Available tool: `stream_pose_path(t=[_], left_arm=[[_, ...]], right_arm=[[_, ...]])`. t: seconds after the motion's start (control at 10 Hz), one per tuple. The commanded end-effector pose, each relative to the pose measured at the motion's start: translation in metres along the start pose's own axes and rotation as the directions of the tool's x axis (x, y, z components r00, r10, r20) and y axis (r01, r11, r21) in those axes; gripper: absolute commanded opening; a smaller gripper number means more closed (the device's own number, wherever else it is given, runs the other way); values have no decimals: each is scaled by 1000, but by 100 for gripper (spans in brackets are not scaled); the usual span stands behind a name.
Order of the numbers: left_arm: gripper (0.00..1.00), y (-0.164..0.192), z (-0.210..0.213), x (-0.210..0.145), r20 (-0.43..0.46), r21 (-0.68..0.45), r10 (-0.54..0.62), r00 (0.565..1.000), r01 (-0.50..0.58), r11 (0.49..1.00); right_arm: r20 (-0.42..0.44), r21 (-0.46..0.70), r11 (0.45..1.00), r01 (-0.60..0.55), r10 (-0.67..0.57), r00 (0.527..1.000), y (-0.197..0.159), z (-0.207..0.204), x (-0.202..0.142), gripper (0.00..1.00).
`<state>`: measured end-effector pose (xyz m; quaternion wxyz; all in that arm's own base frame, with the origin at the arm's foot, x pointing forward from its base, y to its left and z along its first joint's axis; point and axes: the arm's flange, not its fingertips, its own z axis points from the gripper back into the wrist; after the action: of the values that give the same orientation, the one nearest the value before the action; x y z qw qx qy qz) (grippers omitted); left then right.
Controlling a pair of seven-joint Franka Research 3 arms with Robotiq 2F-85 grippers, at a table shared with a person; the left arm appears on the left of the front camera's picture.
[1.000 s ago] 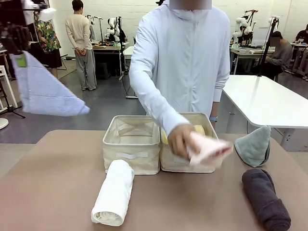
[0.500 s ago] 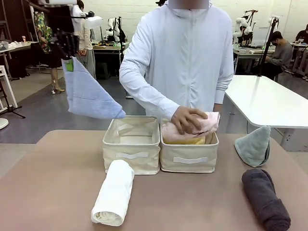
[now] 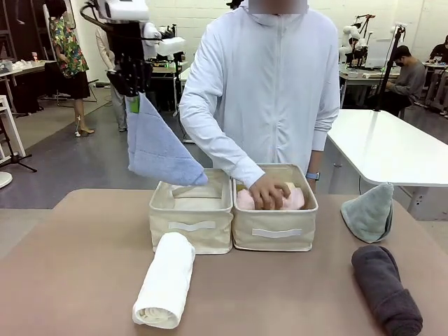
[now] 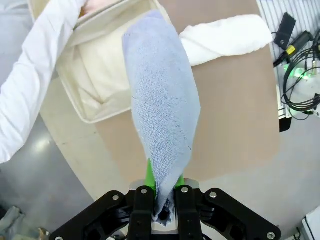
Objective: Sort the towels based on their folding style.
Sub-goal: Pick up one triangle-folded towel and place it in the left Fabric basket.
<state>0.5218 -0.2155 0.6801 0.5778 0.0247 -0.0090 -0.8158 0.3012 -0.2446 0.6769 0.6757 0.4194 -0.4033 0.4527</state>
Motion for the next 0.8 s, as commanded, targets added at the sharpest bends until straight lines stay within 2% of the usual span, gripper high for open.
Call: stream_pose_path(t=[0.0,0.3,0.7], left_arm=[[14,15,-17,2,-21,-5,-14,1000,14,1000],[14,20,-62,11,12,3,-7,1000,7,1000],[14,26,-89,29,-2,-11,-1,1000,1,1000]], right_arm=[[-2,7,1000,-13,13,1000,0,2,-2,100],[-2,7,1000,-13,13,1000,0,2,-2,100],[-2,7,1000,-13,13,1000,0,2,-2,100]])
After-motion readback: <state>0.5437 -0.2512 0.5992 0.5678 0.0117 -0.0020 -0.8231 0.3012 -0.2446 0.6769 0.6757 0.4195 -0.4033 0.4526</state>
